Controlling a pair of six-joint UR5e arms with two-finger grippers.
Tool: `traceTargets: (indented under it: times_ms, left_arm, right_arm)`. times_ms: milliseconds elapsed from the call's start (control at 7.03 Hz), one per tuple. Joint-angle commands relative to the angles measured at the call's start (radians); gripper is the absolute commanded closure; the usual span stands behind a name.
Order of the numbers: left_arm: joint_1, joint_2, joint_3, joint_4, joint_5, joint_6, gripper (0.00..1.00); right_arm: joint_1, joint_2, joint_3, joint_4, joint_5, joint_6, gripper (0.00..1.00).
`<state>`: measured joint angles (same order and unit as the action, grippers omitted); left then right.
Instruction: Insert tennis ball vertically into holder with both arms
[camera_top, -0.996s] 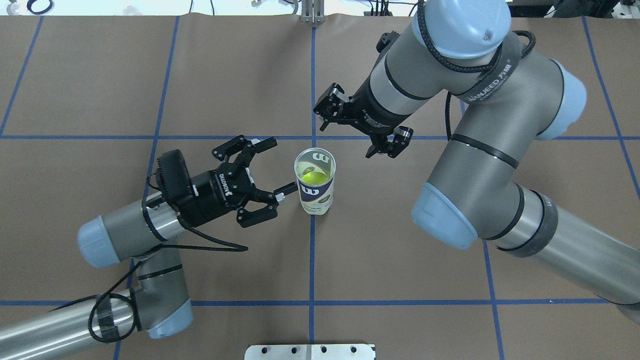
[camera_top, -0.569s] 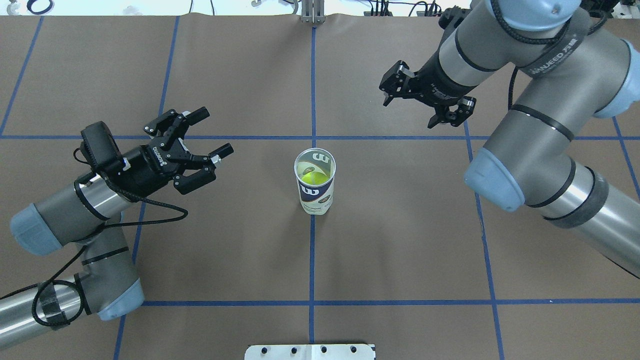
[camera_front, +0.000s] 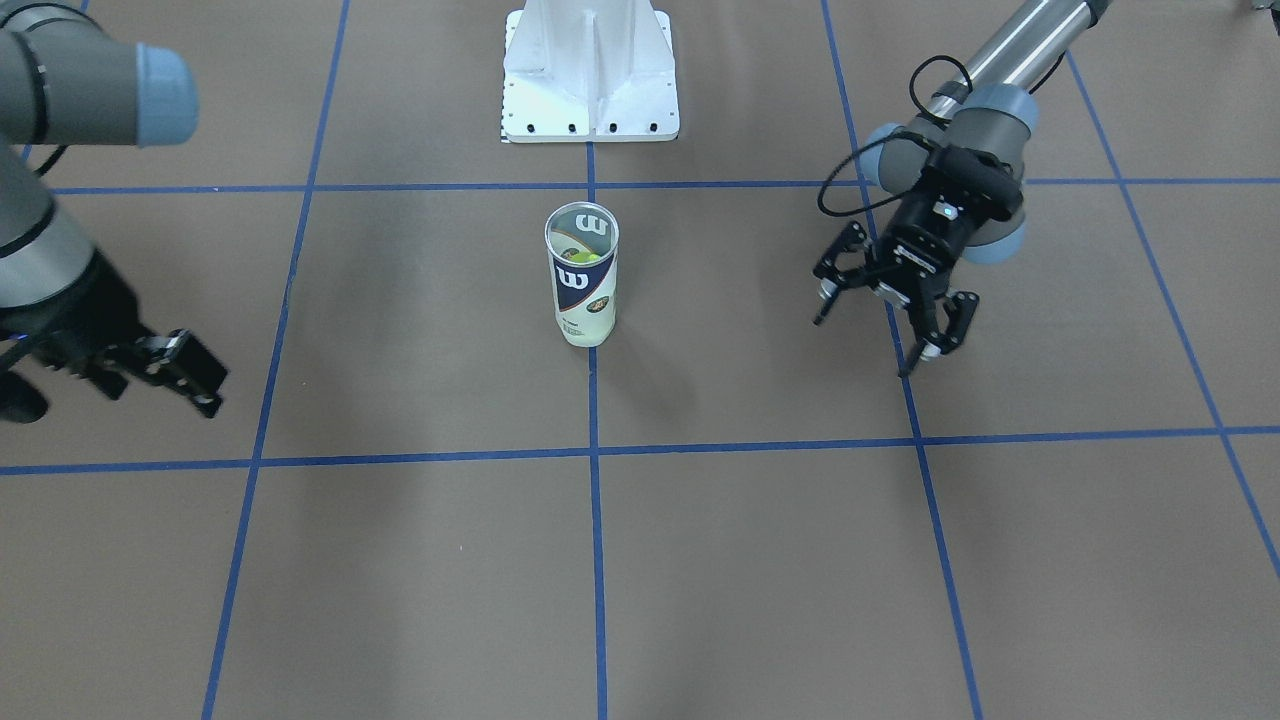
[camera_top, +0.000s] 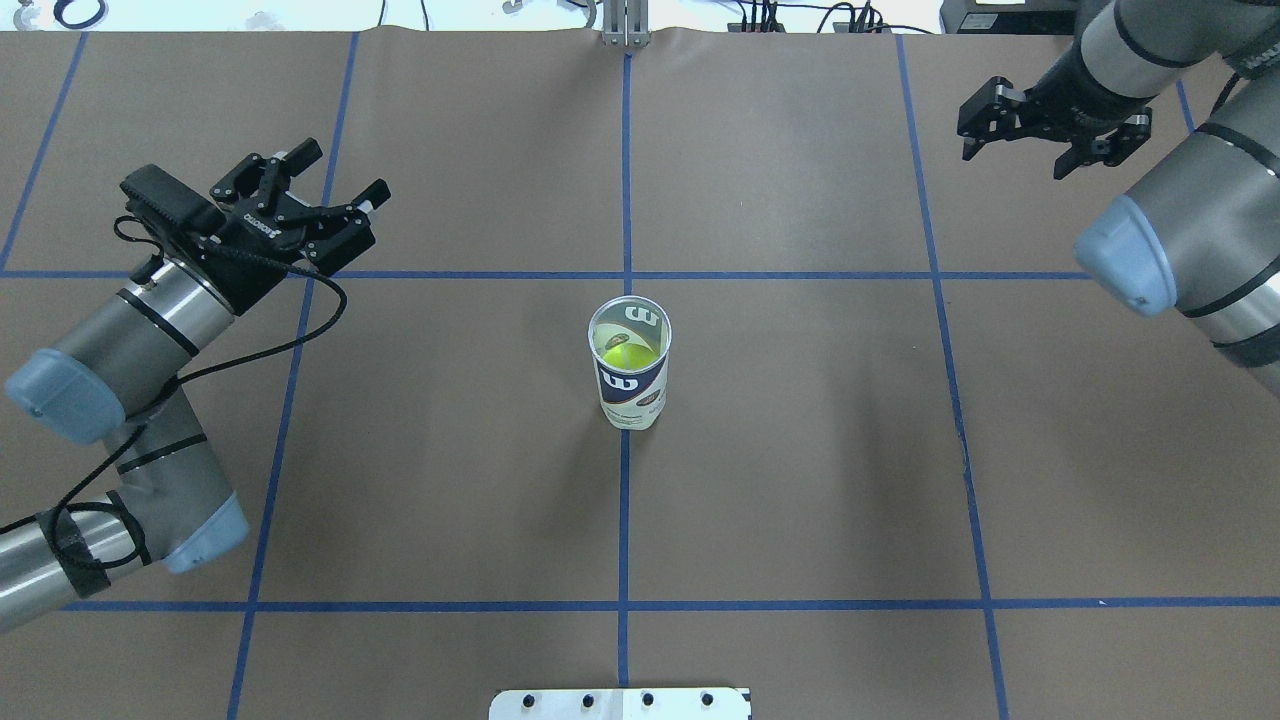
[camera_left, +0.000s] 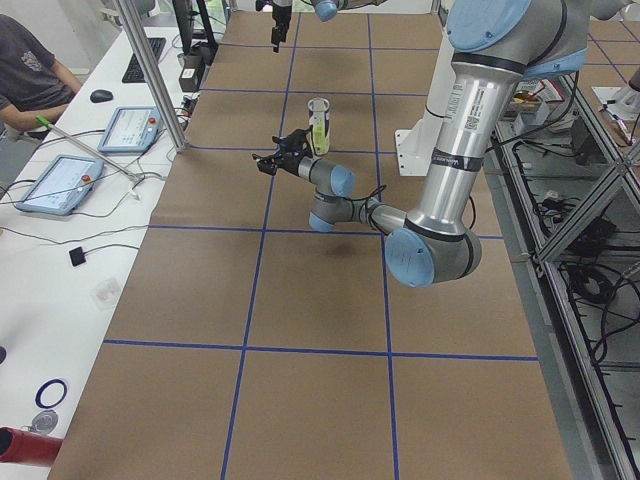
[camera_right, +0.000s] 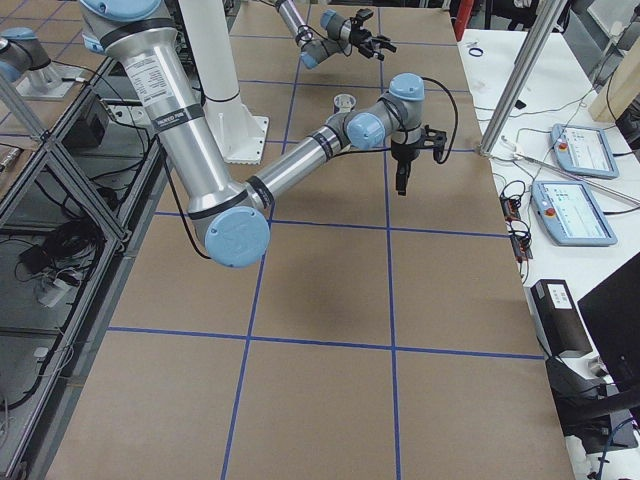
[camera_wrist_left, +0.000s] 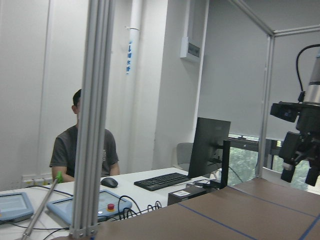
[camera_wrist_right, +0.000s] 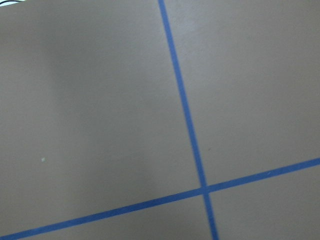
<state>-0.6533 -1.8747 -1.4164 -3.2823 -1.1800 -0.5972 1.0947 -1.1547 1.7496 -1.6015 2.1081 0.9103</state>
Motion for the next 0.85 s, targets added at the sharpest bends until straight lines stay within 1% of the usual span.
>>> traceTargets:
  times_ms: [0, 142, 285, 427, 712]
  left_arm:
    - [-0.179, 0.002, 0.001, 0.270, -0.207, -0.024, 0.01]
    - [-0.298, -0.023, -0.002, 0.461, -0.384, -0.024, 0.01]
    - [-0.386, -0.044, -0.002, 0.633, -0.538, -0.021, 0.01]
    - [-0.431, -0.055, -0.002, 0.776, -0.643, -0.018, 0.01]
    - [-0.510, -0.121, -0.006, 1.130, -0.862, -0.007, 0.01]
  right_arm:
    - [0.065, -0.046, -0.036, 0.000, 0.001, -0.149, 0.00]
    - [0.074, -0.046, -0.053, 0.000, 0.000, -0.160, 0.00]
    - [0.083, -0.063, -0.058, 0.000, 0.001, -0.174, 0.00]
    - [0.088, -0.072, -0.058, 0.000, 0.001, -0.189, 0.00]
    - [0.112, -0.101, -0.058, 0.002, 0.007, -0.252, 0.00]
